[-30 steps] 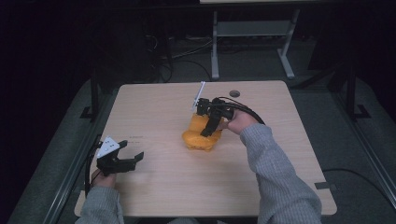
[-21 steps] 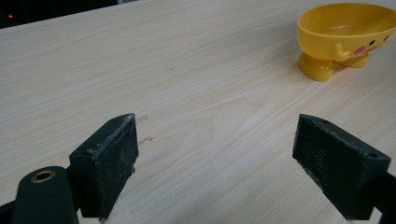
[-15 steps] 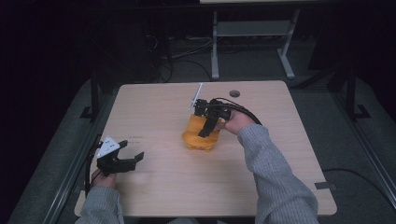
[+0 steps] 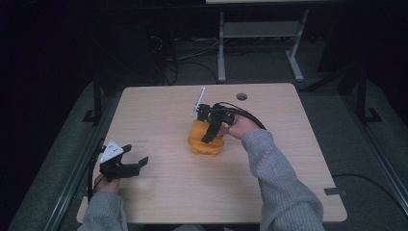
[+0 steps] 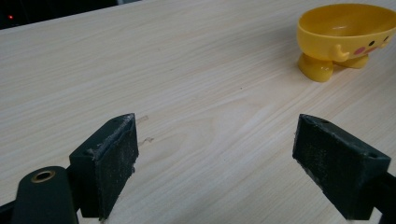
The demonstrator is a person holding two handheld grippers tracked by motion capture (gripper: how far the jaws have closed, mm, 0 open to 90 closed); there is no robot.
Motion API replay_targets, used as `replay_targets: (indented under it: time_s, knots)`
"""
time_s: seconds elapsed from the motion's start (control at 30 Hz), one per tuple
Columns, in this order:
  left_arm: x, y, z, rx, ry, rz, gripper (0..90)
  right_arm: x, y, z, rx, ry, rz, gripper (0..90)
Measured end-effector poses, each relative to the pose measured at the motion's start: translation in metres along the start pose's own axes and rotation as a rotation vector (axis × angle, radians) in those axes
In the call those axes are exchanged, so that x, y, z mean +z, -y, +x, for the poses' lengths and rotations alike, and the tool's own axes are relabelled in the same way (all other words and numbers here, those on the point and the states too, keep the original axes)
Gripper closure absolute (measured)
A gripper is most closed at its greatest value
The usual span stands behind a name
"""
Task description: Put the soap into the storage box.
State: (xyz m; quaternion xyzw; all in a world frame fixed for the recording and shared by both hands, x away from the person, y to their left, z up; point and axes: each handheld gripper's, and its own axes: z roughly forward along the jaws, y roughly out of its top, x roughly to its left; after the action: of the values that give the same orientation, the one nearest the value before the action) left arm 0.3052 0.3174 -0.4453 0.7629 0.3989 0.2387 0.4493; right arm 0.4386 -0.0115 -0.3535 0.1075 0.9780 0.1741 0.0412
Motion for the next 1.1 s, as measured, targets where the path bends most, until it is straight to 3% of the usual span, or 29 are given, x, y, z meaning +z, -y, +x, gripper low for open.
replay_targets:
  time_s: [1.1]
  knots:
    - [0.0, 0.0, 0.0, 0.001, 0.0, 0.0, 13.8, 0.02, 0.002, -0.001, 0.004, -0.038, 0.022, 21.2]
